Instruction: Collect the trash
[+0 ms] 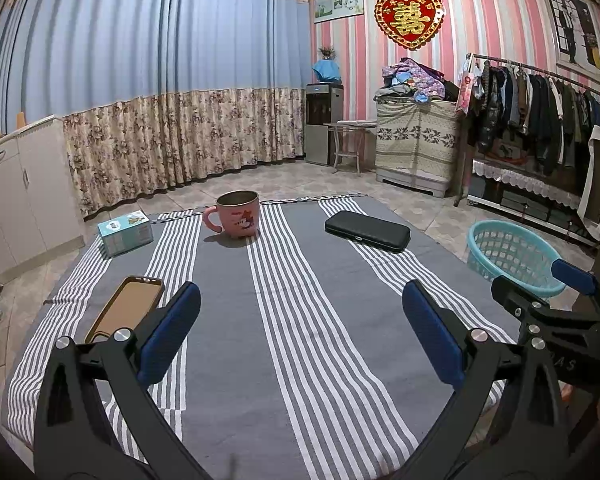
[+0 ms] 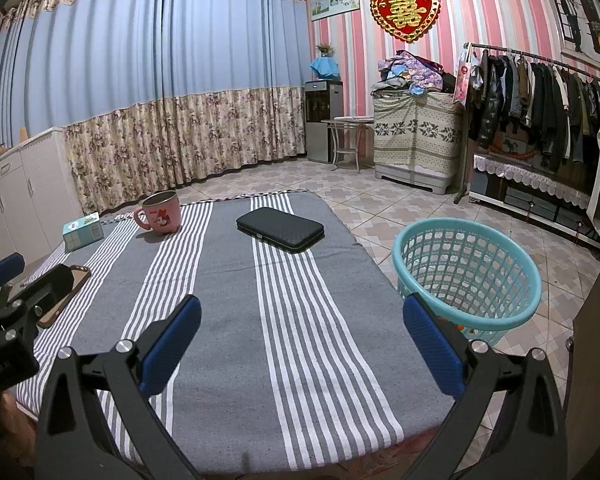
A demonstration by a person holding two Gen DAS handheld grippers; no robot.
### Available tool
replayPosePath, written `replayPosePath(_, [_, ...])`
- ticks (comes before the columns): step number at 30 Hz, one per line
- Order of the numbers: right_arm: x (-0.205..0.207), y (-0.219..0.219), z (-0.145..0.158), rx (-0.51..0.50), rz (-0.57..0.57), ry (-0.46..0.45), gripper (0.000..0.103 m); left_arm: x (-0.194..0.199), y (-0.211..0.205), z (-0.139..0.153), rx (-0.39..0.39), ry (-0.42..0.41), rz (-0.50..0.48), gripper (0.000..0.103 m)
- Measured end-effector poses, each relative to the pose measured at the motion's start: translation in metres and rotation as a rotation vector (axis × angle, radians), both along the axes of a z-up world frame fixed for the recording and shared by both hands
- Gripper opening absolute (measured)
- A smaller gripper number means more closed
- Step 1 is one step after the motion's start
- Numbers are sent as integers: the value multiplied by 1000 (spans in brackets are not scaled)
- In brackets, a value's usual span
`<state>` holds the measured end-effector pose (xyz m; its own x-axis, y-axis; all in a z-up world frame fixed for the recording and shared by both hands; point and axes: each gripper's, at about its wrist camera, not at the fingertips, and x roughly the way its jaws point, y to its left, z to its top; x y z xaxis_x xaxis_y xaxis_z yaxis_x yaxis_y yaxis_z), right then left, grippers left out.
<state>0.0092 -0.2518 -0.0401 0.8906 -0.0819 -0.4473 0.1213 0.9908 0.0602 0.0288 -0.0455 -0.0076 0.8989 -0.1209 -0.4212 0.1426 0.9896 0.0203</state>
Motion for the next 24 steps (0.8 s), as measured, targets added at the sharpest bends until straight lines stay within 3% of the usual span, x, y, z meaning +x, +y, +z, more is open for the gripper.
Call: replayPosePath(24, [0,1,0,0,0,-2,99,0,0,-1,-1,0,0,98])
